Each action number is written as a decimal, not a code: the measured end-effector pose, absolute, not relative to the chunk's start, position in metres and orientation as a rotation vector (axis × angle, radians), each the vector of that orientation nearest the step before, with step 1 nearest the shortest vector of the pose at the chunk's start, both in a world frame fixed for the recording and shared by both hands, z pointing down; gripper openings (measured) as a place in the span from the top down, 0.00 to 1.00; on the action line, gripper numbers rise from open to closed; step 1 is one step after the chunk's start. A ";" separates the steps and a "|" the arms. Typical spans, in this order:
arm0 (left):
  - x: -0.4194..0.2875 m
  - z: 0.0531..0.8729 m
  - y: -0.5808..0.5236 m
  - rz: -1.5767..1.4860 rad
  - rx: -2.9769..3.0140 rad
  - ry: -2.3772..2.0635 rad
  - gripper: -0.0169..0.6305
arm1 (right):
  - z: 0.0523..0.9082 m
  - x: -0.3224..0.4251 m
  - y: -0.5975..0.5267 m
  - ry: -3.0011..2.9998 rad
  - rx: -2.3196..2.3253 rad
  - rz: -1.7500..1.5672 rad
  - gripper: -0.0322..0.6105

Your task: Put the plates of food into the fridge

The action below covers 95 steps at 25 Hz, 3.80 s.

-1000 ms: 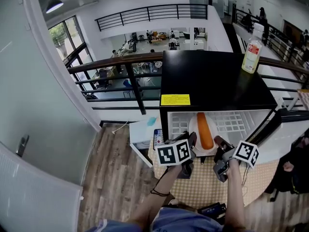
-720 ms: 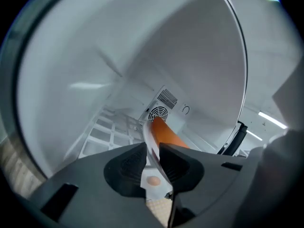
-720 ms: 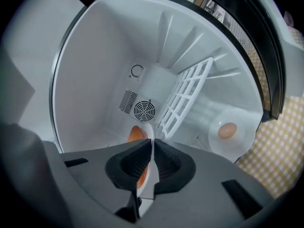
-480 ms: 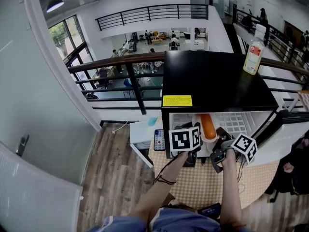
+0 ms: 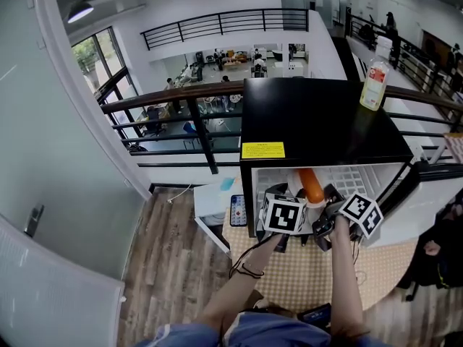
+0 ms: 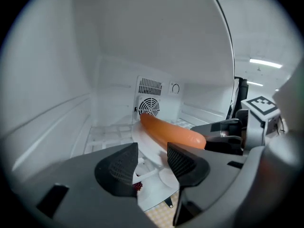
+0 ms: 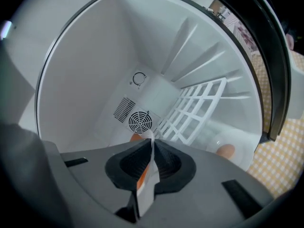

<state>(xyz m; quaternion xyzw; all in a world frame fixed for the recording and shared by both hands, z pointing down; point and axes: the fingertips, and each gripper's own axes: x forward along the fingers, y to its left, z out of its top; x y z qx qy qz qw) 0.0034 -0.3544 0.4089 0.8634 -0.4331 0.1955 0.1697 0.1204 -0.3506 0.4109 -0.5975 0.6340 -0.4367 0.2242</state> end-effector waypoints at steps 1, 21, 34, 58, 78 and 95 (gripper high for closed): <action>0.003 0.406 -0.352 0.530 2.456 -1.227 0.69 | 0.410 0.119 -0.352 1.788 -1.674 -1.176 0.91; -0.018 0.407 -0.278 0.281 2.451 -1.115 0.69 | 0.377 0.098 -0.329 2.244 -1.908 -0.746 0.87; -0.023 0.421 -0.176 0.214 2.561 -0.888 0.74 | 0.402 0.074 -0.195 2.557 -1.712 -0.756 0.89; -0.022 0.444 0.028 0.090 2.526 -0.944 0.83 | 0.456 0.055 0.037 2.726 -1.457 -0.917 0.89; -0.084 0.441 0.085 0.060 2.519 -1.000 0.84 | 0.453 -0.006 0.078 2.796 -1.414 -0.861 0.90; -0.132 0.457 0.230 0.179 2.596 -0.876 0.84 | 0.476 -0.075 0.231 2.759 -1.457 -0.916 0.90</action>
